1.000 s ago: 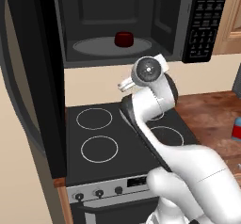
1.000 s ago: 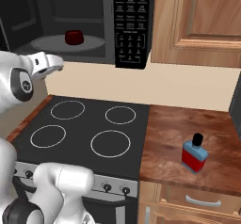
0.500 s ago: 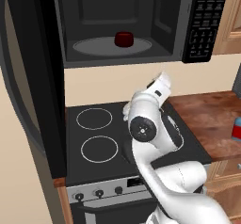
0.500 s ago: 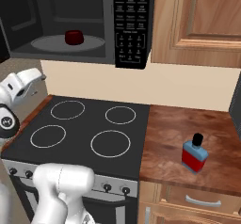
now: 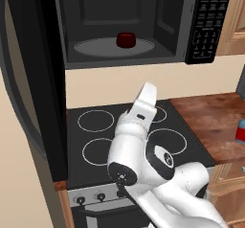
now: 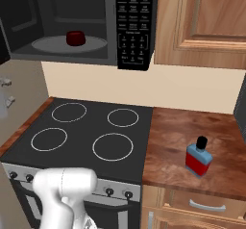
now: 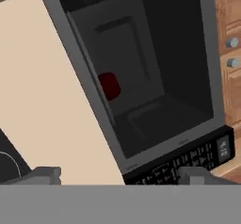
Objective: Place the microwavable item in the microwave. Then, close the microwave door and press the start button.
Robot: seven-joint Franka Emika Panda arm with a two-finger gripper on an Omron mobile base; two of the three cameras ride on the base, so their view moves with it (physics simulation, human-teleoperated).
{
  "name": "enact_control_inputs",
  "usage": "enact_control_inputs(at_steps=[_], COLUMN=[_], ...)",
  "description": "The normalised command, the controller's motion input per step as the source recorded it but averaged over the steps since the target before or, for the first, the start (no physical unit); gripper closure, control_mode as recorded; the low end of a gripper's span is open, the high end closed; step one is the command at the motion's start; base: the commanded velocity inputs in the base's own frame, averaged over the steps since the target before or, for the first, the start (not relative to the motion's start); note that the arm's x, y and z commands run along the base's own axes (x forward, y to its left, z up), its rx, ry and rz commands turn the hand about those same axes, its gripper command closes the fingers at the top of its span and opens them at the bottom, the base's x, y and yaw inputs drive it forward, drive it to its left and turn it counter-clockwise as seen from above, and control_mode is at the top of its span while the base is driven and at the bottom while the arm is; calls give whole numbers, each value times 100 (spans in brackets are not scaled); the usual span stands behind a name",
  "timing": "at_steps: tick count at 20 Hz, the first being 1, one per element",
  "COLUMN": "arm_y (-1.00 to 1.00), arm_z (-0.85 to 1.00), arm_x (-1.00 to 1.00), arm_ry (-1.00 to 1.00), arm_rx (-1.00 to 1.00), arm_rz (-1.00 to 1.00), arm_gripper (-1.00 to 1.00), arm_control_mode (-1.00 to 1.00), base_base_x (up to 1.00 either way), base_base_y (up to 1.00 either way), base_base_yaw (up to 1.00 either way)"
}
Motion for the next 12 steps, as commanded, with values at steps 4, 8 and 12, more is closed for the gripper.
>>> enact_control_inputs(at_steps=[4, 8, 12], arm_y=[2, 12, 33], arm_z=[-36, -40, -44], arm_x=[-56, -69, -79], arm_ry=[-12, -18, -17], arm_rx=[-30, -32, -33], arm_rz=[-3, -6, -4], arm_gripper=[-100, -100, -100], arm_control_mode=[-100, -100, -100], base_base_x=[0, 0, 0], base_base_y=[0, 0, 0], base_base_yaw=[0, 0, 0])
